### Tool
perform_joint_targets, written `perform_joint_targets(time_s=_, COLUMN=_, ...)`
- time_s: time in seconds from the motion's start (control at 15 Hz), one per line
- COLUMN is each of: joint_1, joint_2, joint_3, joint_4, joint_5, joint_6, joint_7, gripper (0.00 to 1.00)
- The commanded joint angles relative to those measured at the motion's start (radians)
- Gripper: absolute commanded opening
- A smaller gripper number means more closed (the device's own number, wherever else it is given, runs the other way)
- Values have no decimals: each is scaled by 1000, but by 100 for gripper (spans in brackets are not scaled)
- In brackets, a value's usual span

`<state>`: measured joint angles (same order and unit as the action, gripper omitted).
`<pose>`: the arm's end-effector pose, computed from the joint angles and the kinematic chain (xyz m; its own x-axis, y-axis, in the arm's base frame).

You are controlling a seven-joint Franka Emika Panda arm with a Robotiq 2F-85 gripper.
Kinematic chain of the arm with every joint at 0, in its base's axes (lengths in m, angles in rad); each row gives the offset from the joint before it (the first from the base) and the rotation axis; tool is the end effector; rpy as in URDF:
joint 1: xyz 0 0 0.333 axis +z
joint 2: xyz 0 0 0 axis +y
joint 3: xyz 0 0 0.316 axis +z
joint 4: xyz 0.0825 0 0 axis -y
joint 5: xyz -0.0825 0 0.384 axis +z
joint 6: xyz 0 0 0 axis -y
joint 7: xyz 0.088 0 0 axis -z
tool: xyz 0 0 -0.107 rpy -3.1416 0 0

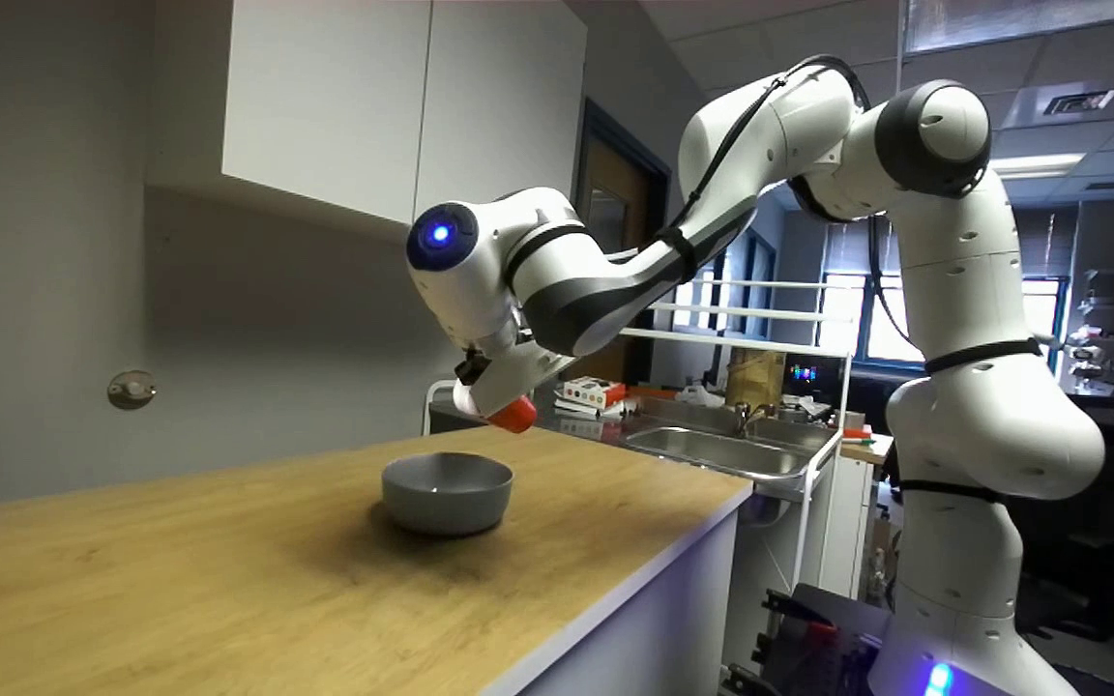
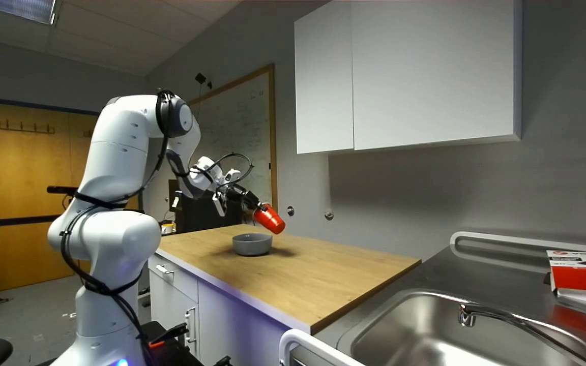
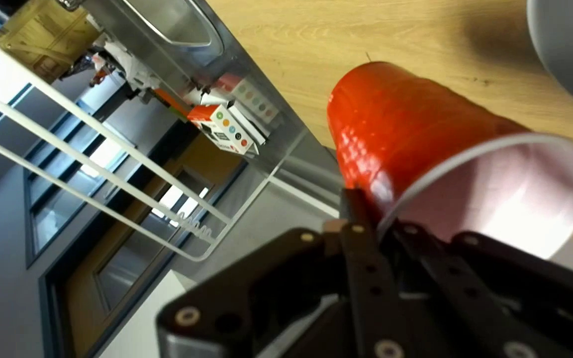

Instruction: Pour the contents from the orange cup into the gray bowl

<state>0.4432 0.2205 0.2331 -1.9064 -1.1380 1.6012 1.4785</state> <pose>0.5102 0.2793 0.4038 0.7127 -0.0103 0.7014 -0.5761 -0.5790 0.5769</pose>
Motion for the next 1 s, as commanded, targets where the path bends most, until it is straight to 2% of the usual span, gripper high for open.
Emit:
perform_joint_targets(time_s=0.0, joint_1=21, joint_2=49, joint_3=41, joint_4=-2, joint_5=-124, joint_6=-80, joint_7=92, gripper=6)
perform_joint_targets(time_s=0.33, joint_1=63, joint_2=112, joint_3=66, joint_4=-12, joint_5=-306, joint_6=-185, joint_7=267, gripper=6)
perform_joint_targets(time_s=0.53, joint_1=77, joint_2=143, joint_3=75, joint_4=-10, joint_5=-369, joint_6=-271, joint_7=378, gripper=6)
perform_joint_targets(time_s=0.93, joint_1=82, joint_2=184, joint_3=96, joint_4=4, joint_5=-371, joint_6=-412, joint_7=507, gripper=6)
